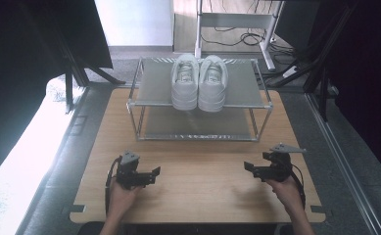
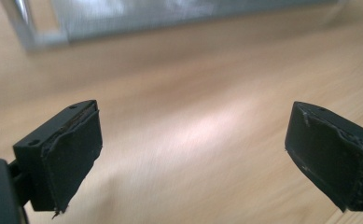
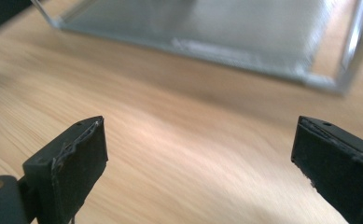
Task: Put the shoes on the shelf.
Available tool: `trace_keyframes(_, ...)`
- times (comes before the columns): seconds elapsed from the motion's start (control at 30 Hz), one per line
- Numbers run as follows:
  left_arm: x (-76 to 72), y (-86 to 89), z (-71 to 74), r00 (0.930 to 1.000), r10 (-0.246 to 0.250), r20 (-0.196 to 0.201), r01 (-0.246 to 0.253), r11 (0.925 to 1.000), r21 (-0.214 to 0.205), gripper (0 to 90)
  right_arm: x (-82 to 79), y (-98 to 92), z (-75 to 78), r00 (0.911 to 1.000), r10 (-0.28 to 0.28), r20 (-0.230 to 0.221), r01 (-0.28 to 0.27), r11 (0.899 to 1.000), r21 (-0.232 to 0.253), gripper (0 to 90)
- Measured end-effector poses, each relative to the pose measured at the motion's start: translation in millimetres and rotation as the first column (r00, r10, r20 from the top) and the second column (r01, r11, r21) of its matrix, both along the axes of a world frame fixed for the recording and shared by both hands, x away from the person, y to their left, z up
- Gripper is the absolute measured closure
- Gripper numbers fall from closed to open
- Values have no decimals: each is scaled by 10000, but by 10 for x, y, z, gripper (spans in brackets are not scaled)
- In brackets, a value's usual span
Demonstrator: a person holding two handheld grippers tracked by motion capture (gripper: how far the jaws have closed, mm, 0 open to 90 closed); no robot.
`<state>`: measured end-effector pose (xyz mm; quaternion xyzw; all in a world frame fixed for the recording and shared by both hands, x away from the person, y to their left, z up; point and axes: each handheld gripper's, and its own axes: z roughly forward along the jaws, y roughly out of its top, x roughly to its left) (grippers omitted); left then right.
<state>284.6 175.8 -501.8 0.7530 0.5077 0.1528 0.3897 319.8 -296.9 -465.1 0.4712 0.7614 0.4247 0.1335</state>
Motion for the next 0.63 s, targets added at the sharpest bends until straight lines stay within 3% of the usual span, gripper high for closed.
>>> trace_keyframes(0.2, -48, -52, -190, 9974, -195, -689, 261, 9950, 962, 7, -92, -104, -245, 9991, -273, -324, 244, 9958, -877, 36)
trace_keyframes(0.23, -48, -52, -190, 9974, -195, -689, 261, 9950, 962, 0, -92, -104, -245, 9991, -273, -324, 244, 9958, -877, 36)
trace_keyframes(0.27, -64, -96, -195, 9977, -216, -637, 309, 9886, 1474, 0, -112, -127, -311, 9988, -318, -379, 271, 9926, -1186, 35)
trace_keyframes(0.33, -73, -141, -203, 9980, -248, -589, 352, 9825, 1831, 0, -124, -148, -387, 9979, -362, -538, 277, 9882, -1510, 30)
trace_keyframes(0.4, -73, -145, -203, 9979, -210, -612, 319, 9827, 1826, 0, -120, -163, -491, 9962, -437, -749, 292, 9823, -1848, 0)
trace_keyframes(0.43, -73, -146, -203, 9979, -195, -620, 305, 9830, 1810, 0, -130, -155, -519, 9979, -495, -429, 392, 9757, -2155, 0)
trace_keyframes(0.47, -73, -146, -203, 9979, -195, -620, 305, 9830, 1810, 0, -130, -155, -519, 9979, -495, -429, 392, 9757, -2155, 0)
trace_keyframes(0.5, -74, -147, -204, 9980, -185, -608, 294, 9827, 1829, 0, -135, -135, -535, 9986, -456, -257, 378, 9684, -2464, 0)
trace_keyframes(0.63, -74, -149, -204, 9980, -163, -615, 273, 9830, 1817, 0, -144, -114, -551, 9976, -694, -86, 653, 9687, -2395, 0)
